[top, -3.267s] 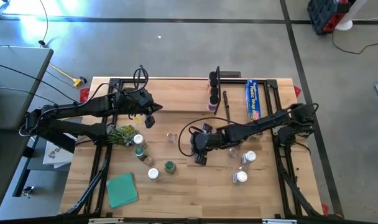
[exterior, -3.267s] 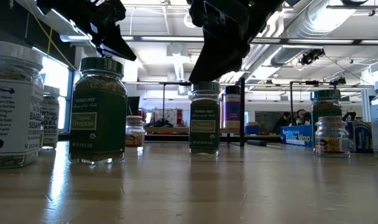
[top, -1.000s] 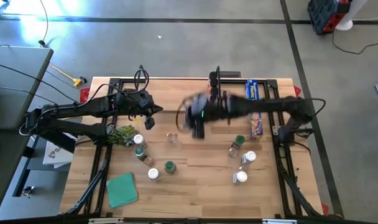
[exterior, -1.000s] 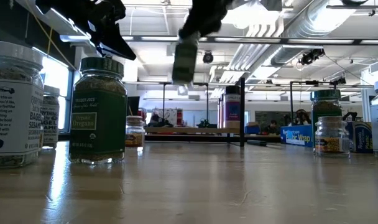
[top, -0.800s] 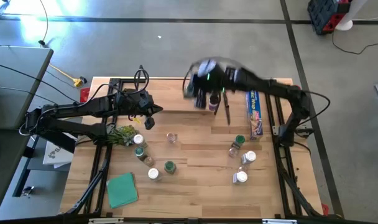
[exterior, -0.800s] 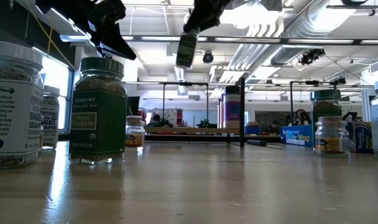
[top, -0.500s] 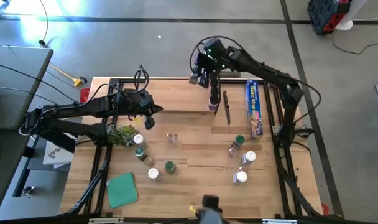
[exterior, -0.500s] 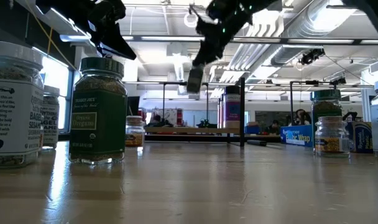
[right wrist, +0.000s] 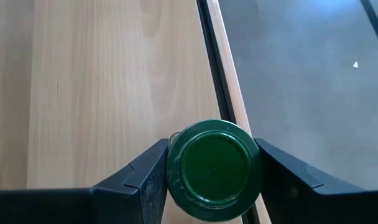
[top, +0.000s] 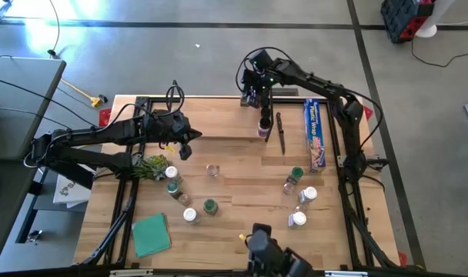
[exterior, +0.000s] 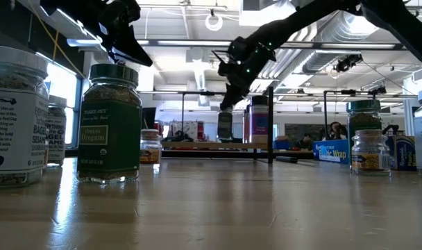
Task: Shelf spices
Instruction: Put the green seasoning bottle on the shelf
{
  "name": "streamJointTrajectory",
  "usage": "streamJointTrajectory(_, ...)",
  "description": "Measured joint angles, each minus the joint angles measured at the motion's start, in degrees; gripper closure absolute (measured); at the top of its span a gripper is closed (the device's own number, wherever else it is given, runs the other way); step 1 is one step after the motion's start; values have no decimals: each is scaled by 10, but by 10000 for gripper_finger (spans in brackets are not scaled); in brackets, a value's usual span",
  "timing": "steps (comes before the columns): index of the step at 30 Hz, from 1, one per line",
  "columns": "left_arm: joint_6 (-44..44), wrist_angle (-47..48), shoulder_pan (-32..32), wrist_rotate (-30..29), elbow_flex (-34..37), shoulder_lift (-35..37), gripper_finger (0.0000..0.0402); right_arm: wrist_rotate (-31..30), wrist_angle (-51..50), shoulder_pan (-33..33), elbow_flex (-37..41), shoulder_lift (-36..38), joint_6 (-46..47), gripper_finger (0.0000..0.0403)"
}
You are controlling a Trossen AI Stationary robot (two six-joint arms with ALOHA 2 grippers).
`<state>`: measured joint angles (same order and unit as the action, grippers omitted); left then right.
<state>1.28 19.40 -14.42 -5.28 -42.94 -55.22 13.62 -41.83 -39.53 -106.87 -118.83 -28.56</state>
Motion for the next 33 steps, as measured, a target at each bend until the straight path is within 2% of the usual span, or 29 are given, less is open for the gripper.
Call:
streamJointTrajectory(11,0,0,0,-15,0,0,401,1,-41,-15,0,0,-3,207)
streamJointTrajectory(16,0,0,0,-15,0,0,401,1,-41,-17,0,0,-2,206)
streamJointTrajectory(21,1,0,0,-14,0,0,401,1,-38,-17,0,0,-2,185)
streamJointTrajectory(33,1,0,0,-13,0,0,401,-1,-38,-22,0,0,-4,185)
